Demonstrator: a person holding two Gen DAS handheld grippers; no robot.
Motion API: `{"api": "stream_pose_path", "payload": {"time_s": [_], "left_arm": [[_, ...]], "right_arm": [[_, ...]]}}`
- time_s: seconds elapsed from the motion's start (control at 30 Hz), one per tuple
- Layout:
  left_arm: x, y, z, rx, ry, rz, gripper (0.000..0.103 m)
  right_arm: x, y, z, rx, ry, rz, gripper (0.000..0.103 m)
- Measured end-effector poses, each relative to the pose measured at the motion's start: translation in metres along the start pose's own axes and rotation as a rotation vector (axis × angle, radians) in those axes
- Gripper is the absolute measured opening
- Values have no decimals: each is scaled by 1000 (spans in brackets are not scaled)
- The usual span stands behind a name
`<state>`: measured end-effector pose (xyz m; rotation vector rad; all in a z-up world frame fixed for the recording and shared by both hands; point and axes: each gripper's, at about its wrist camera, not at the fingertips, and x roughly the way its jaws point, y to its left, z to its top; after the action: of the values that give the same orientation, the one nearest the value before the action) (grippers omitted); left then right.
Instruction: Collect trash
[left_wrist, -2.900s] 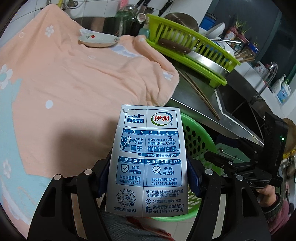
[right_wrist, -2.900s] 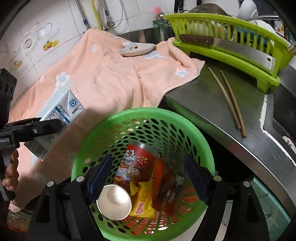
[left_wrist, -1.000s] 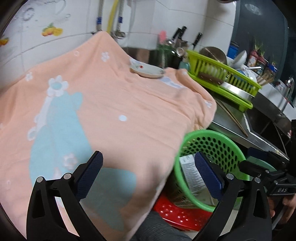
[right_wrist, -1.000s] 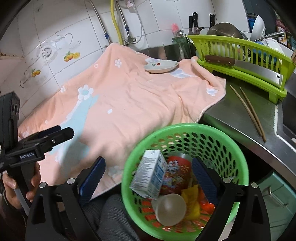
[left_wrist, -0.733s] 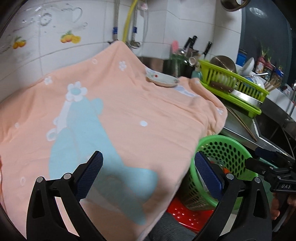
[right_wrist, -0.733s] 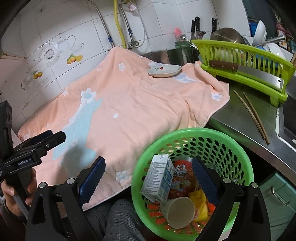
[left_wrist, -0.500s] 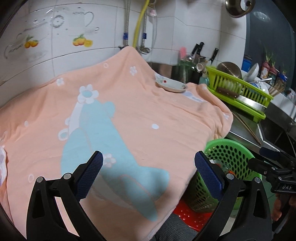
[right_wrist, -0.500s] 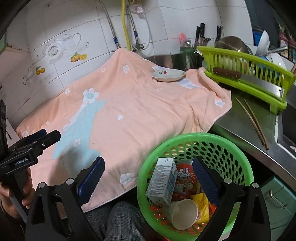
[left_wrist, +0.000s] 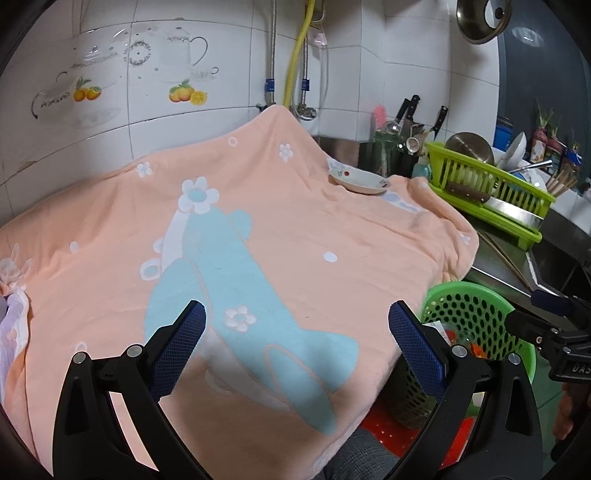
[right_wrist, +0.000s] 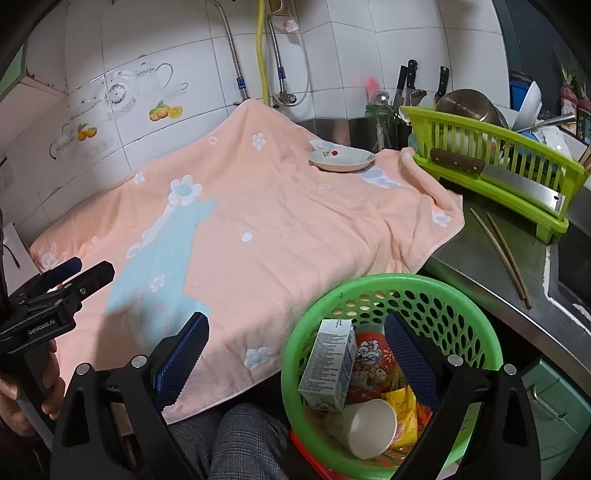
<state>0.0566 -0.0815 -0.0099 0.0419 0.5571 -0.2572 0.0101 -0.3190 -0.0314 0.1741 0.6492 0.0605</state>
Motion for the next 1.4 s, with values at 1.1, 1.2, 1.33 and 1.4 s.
{"api": "stream_pose_path", "payload": {"time_s": [1.1,1.2,1.33,1.4], "left_arm": [[-5,0,-5,-14,-2,32,98],[-6,-1,-5,-13,-7,41,98],[-6,0,-4,-20,-7,45,98],[-7,1,-4,-22,-9,45,98]], "right_arm": [[-5,7,2,-14,-28,-33,94],[-6,7,3,-20,-31,-39,94],[-7,8,4,-24,-34,-42,94],[-7,8,4,-27,-35,-46,94]]}}
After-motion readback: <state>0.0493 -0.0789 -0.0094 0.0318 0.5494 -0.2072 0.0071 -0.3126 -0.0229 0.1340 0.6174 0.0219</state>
